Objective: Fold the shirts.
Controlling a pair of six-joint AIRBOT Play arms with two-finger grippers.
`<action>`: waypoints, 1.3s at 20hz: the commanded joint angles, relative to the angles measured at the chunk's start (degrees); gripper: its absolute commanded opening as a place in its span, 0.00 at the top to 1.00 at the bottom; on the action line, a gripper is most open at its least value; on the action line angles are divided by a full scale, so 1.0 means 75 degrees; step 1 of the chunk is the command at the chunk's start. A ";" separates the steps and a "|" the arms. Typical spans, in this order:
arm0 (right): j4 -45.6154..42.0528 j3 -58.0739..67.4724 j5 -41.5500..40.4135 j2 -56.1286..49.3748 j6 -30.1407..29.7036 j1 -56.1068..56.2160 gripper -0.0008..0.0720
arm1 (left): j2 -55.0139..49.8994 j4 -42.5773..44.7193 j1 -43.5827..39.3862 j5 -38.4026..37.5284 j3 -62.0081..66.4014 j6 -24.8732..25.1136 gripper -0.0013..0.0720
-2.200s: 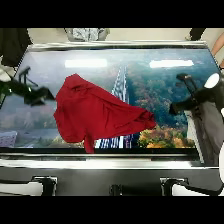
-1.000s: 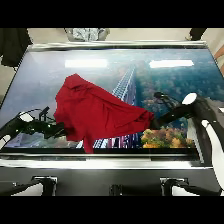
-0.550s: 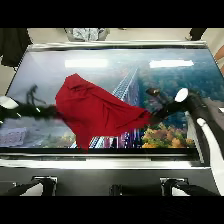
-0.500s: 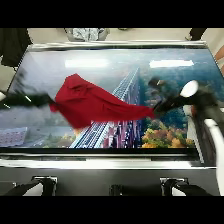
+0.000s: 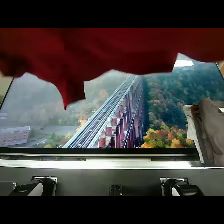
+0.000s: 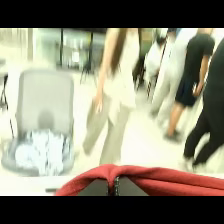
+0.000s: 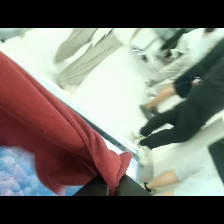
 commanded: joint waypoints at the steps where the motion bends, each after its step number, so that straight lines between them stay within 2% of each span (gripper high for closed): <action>1: -0.0274 0.0291 0.0364 0.0478 0.0184 0.0003 0.93 | 0.0667 0.0187 0.0017 0.0289 -0.0023 -0.0204 0.95; 3: -0.0271 0.0294 0.0574 0.0460 0.0204 0.0003 0.93 | 0.0688 0.0195 0.0017 0.0271 -0.0026 -0.0195 0.95; 6: -0.0271 0.0294 0.1373 0.0052 0.0297 0.0003 0.93 | 0.0338 0.0385 0.0017 -0.0475 -0.0166 -0.0195 0.95; 9: -0.0221 0.0175 0.2932 -0.1314 0.0294 0.0003 0.93 | -0.0271 0.0510 0.0017 -0.1186 -0.1285 0.0169 0.95; 10: -0.0195 0.0012 0.3150 -0.1953 0.0289 0.0003 0.93 | -0.0583 0.0507 0.0015 -0.1309 -0.1868 0.0291 0.95; 11: -0.0108 -0.0207 0.3031 -0.2553 0.0300 0.0003 0.93 | -0.0886 0.0507 0.0015 -0.1323 -0.2480 0.0399 0.95; 13: 0.0125 -0.0714 0.2046 -0.3838 0.0481 0.0003 0.93 | -0.1635 0.0504 0.0012 -0.1195 -0.3803 0.0650 0.95; 17: 0.0469 -0.0799 -0.0399 -0.6406 0.0915 0.0006 0.93 | -0.3547 0.0490 -0.0020 0.0090 -0.5461 0.0959 0.95; 20: 0.0866 -0.0799 -0.1786 -0.7286 0.2049 0.0006 0.93 | -0.4811 0.0128 -0.0087 0.1113 -0.5432 0.0959 0.94; 22: 0.1288 -0.0799 -0.2326 -0.7656 0.2530 0.0006 0.93 | -0.5316 -0.0262 -0.0201 0.1749 -0.5432 0.0959 0.94; 25: 0.2314 -0.0799 -0.2454 -0.8067 0.2532 0.0012 0.93 | -0.5773 -0.0533 -0.0493 0.1955 -0.5432 0.0956 0.94; 26: 0.2547 -0.0784 -0.2439 -0.8046 0.2530 0.0009 0.91 | -0.5779 -0.0533 -0.0560 0.1912 -0.5421 0.0953 0.89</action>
